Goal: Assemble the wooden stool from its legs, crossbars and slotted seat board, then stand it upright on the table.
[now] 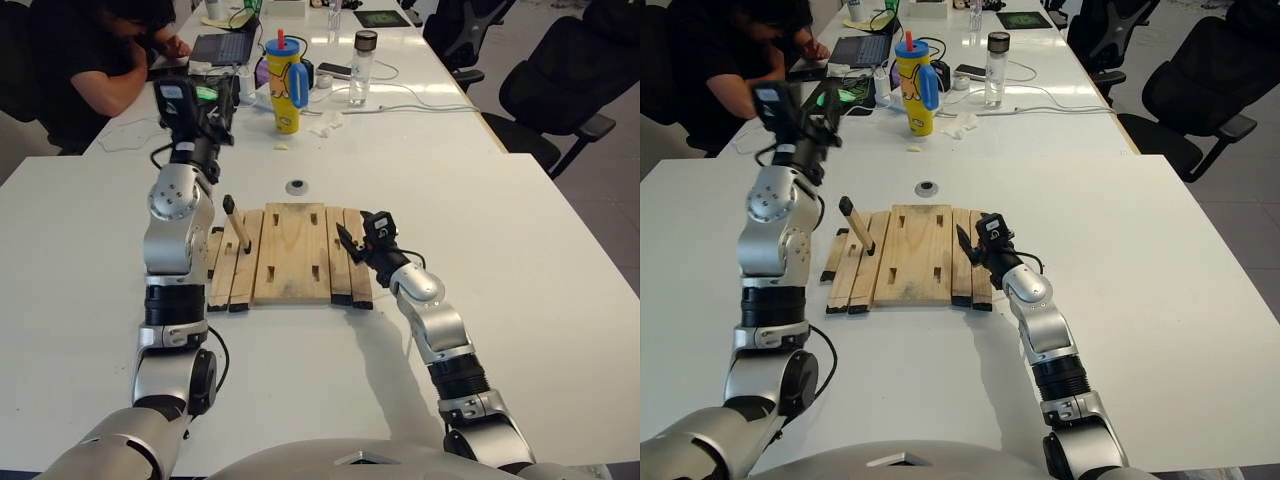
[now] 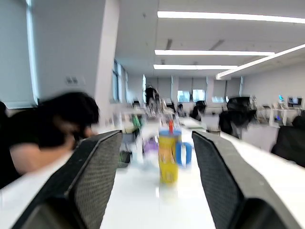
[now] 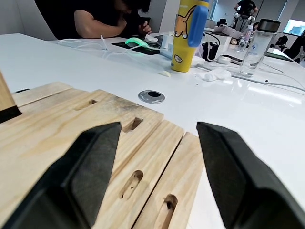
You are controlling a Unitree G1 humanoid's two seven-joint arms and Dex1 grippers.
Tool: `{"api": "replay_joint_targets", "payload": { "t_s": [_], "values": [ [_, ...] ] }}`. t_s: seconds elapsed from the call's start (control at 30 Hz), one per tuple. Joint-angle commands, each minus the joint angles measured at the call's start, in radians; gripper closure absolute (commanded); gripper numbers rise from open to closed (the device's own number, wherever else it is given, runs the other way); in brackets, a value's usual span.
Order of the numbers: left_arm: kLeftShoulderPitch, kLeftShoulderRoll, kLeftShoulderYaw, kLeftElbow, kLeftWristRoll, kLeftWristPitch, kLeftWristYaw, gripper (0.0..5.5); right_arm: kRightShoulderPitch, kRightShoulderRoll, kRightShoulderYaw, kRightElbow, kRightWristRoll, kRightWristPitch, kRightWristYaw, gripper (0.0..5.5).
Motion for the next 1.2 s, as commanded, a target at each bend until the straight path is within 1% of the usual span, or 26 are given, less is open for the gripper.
{"api": "replay_joint_targets", "payload": {
  "t_s": [0.03, 0.13, 0.2, 0.37, 0.47, 0.53, 0.6, 0.67, 0.73, 0.77, 0.87, 0.93, 1.03, 1.2],
  "values": [
    [0.186, -0.044, -0.047, 0.132, 0.001, 0.132, -0.028, 2.79, -0.022, 0.013, 0.008, 0.021, -0.007, -0.006, -0.007, 2.55],
    [0.194, -0.069, -0.052, 0.087, 0.008, 0.115, 0.003, 2.79, -0.025, 0.01, 0.001, 0.028, -0.01, -0.007, -0.01, 2.55],
    [0.153, -0.068, -0.046, 0.049, 0.017, 0.044, 0.017, 2.79, -0.028, 0.009, -0.002, 0.036, -0.011, -0.012, -0.013, 2.55],
    [0.072, -0.046, 0.019, -0.105, 0.029, -0.087, 0.087, 2.79, -0.031, 0.009, -0.005, 0.047, -0.008, -0.024, -0.014, 2.55],
    [0.082, -0.011, 0.043, -0.239, 0.062, -0.097, 0.121, 2.79, -0.023, 0.009, -0.008, 0.042, -0.005, -0.029, -0.014, 2.55],
    [0.125, 0.018, 0.068, -0.321, 0.08, -0.089, 0.133, 2.79, -0.018, 0.01, -0.007, 0.037, -0.004, -0.029, -0.012, 2.55],
    [0.17, 0.043, 0.093, -0.336, 0.09, -0.06, 0.14, 2.79, -0.011, 0.009, -0.009, 0.027, -0.005, -0.026, -0.014, 2.55],
    [0.258, 0.089, 0.108, -0.275, 0.089, 0.0, 0.093, 2.79, -0.002, 0.007, -0.012, 0.015, -0.004, -0.021, -0.016, 2.55],
    [0.33, 0.119, 0.123, -0.235, 0.039, 0.058, 0.014, 2.79, 0.008, 0.005, -0.014, 0.003, -0.002, -0.017, -0.014, 2.55],
    [0.354, 0.16, 0.093, -0.206, 0.046, 0.09, -0.044, 2.79, 0.014, 0.002, -0.017, -0.004, -0.001, -0.014, -0.014, 2.55],
    [0.387, 0.244, 0.055, -0.154, 0.023, 0.136, -0.202, 2.79, 0.025, -0.004, -0.026, -0.021, 0.004, -0.006, -0.014, 2.55],
    [0.389, 0.273, 0.06, -0.127, -0.014, 0.164, -0.28, 2.79, 0.026, -0.006, -0.031, -0.023, 0.007, -0.003, -0.013, 2.55],
    [0.391, 0.308, 0.046, -0.101, -0.043, 0.216, -0.362, 2.79, 0.027, -0.01, -0.034, -0.027, 0.009, 0.001, -0.012, 2.55],
    [0.402, 0.322, 0.025, -0.065, -0.045, 0.256, -0.401, 2.79, 0.023, -0.009, -0.036, -0.031, 0.008, 0.005, -0.017, 2.55]
  ]
}}
